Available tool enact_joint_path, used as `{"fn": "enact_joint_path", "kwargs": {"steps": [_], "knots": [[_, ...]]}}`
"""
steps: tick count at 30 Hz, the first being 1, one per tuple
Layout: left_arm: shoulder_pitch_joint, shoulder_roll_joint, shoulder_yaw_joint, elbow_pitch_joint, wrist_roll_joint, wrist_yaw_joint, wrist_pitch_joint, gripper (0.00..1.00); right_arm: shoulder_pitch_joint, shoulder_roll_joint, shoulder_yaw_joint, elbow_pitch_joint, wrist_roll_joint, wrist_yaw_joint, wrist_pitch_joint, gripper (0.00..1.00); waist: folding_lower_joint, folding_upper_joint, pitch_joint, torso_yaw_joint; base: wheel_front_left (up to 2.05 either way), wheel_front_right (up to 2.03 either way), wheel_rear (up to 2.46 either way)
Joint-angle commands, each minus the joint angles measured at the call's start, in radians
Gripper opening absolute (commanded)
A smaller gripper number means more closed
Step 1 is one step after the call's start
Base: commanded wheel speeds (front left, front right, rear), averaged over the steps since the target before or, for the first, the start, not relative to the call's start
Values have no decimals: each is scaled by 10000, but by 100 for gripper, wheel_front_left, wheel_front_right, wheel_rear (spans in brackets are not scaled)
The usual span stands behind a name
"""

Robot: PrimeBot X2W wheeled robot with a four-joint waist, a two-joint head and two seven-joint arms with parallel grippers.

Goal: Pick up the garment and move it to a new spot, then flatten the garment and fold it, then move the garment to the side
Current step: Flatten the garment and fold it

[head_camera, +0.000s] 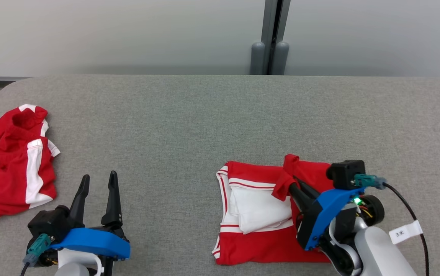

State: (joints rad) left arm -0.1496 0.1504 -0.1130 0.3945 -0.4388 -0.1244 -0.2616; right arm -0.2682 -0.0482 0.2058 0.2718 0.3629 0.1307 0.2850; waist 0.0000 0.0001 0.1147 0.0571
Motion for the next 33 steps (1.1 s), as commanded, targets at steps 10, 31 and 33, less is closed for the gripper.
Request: {"fn": "enact_joint_path", "kwargs": {"steps": [10,31,33], "knots": [[-244,-48,-194,145,-86,-85,-46,100,-1466,-42,1922,2173,1011,2,-883,0,0,-1,95,477,0,0,0],[258,12,136,89,-196,-89,-45,100,-1181,-534,1240,1187,2123,2,-2099,100,0,-1,-340,332,0,0,0],[294,16,206,26,-176,-89,-45,100,-715,-587,336,731,1403,3,-2083,100,0,-1,-366,281,0,0,0]]}}
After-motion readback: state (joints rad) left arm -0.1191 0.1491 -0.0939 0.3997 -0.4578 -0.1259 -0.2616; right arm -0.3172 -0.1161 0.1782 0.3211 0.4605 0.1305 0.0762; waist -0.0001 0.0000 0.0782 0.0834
